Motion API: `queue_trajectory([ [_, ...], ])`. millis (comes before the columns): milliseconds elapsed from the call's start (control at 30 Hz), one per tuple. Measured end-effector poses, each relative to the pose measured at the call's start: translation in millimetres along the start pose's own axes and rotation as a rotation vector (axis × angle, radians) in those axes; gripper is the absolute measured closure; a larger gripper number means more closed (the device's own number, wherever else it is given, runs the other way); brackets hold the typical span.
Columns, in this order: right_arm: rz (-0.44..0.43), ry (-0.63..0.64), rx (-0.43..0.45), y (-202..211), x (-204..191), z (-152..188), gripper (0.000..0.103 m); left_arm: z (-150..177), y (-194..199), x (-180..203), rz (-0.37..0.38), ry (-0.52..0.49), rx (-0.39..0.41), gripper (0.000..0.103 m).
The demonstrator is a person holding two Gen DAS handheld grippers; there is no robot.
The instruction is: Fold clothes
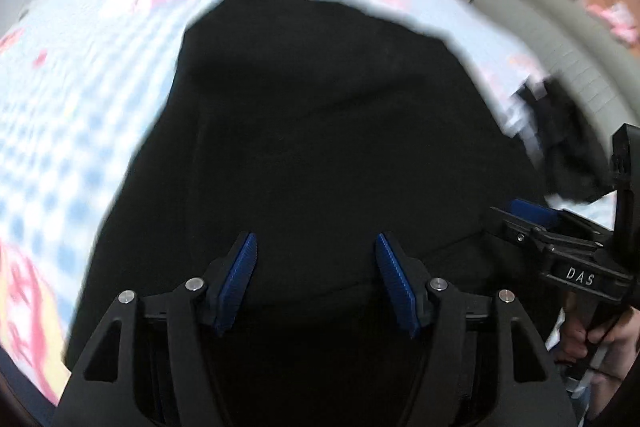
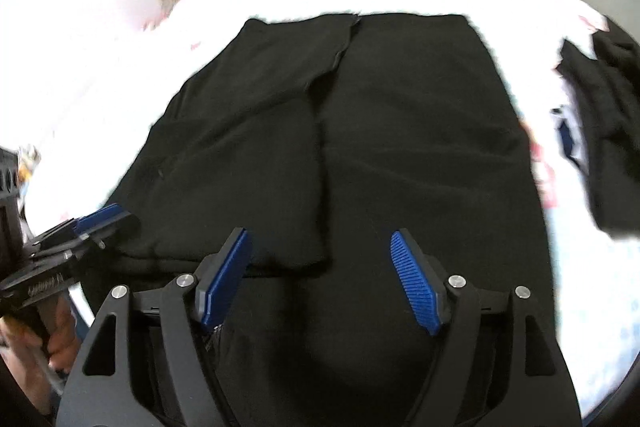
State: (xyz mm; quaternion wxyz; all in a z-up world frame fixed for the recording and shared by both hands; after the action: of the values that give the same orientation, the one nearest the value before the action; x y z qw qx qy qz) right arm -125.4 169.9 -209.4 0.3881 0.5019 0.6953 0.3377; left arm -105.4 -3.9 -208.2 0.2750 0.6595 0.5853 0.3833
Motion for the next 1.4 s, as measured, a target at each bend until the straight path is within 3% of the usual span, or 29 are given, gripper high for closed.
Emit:
queue_trajectory([
  [67,0.012,0.014,-0.026,-10.1,8.3,19.1,0.030,10.5,5.0,-1.1,-0.044,-0.048,-0.013,0.050],
  [167,0.024,0.029,0.013,13.6,26.5,43.7,0.030,24.7,24.1,-0.5,-0.158,-0.123,-0.024,0.045],
  [300,-0.042,-0.040,0.017,47.7,29.9,70.5,0.029,35.3,33.8,33.1,0.074,-0.047,-0.009,0.045],
  [400,-0.098,-0.086,0.020,55.1,16.7,85.5,0.018,47.7,22.9,67.0,0.141,-0.076,0.005,0.033],
  [467,-0.086,-0.086,-0.005,38.4,9.7,102.5,0.017,68.6,0.5,72.6,0.086,-0.096,-0.061,0.031],
  [533,-0.021,-0.042,0.003,26.2,5.9,115.2,0.015,73.3,0.2,74.5,0.047,-0.118,-0.057,0.031],
  [600,0.021,0.017,0.015,28.4,-0.6,119.7,0.011,75.0,5.3,76.0,0.051,-0.114,-0.043,0.029],
  [767,0.013,-0.026,0.007,41.8,3.8,118.7,0.010,60.0,21.2,78.4,0.069,-0.144,0.042,0.028],
  [800,0.021,-0.026,0.007,39.9,3.6,119.9,0.009,56.4,24.5,79.0,0.072,-0.152,0.060,0.024],
  [867,0.040,-0.024,0.005,34.6,2.7,123.0,0.000,64.5,12.6,73.0,0.043,-0.149,-0.004,0.017],
  [967,0.069,-0.020,0.003,26.7,1.3,127.7,0.000,84.6,-10.2,61.8,-0.024,-0.140,-0.141,0.018],
  [1067,0.102,0.007,0.010,27.9,-2.9,135.8,0.000,94.2,0.8,63.8,-0.065,-0.171,-0.139,0.017],
  [1233,0.068,0.022,0.012,39.0,-3.9,151.5,0.000,114.5,22.0,59.0,-0.003,-0.130,-0.148,0.017],
  [1400,0.061,0.030,0.008,56.5,1.6,159.9,0.000,122.0,48.2,47.5,0.072,-0.076,-0.099,0.017],
])
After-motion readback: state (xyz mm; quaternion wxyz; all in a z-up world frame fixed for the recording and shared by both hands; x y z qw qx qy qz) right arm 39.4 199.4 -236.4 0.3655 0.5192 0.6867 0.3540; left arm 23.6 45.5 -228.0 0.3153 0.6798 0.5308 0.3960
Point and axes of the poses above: each gripper's, at about its wrist camera, not at the fingertips, and y roughly against the way its jaws point, x to its right, z to its underside, the point moved 10 cm from there along -y, roughly the way its jaws point, and after that the axes turned 8 degrees about -y, right-handed, at the moved point
